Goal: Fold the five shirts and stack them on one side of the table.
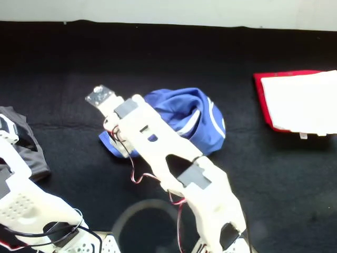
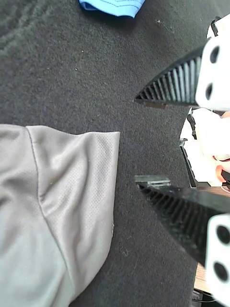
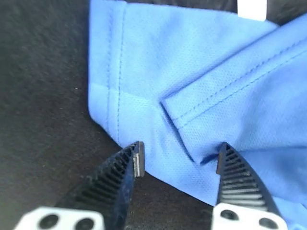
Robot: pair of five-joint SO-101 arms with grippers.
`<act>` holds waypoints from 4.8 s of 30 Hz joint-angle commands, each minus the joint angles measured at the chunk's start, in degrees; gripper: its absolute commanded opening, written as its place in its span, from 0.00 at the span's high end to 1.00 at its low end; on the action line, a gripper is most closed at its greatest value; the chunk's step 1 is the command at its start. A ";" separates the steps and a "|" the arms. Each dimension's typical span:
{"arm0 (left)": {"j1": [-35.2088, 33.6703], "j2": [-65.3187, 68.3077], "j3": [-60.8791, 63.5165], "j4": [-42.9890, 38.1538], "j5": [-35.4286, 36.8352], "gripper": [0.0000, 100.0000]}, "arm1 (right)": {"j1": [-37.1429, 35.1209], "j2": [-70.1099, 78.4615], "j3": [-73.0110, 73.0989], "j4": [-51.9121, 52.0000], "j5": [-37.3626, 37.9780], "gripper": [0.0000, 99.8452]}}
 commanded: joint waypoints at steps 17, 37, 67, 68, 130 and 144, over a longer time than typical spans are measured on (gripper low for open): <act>1.19 -0.48 -1.54 1.58 0.09 0.77 | 14.81 13.05 -33.89 12.26 -0.18 0.99; 6.11 -0.22 -1.54 1.49 0.26 0.77 | 10.42 14.29 -42.42 16.04 -0.18 0.87; 6.46 -0.13 -1.54 1.41 0.26 0.77 | 13.76 18.77 -57.45 22.46 -0.26 0.99; 6.90 -0.13 -1.54 1.41 0.26 0.77 | 14.29 17.71 -59.21 23.16 -0.26 0.99; 8.48 -0.13 -1.54 1.41 0.26 0.77 | 14.90 13.93 -37.14 9.98 -0.18 0.99; 8.57 -0.13 -1.54 1.41 0.26 0.77 | 11.74 7.78 -46.02 23.34 -0.53 0.99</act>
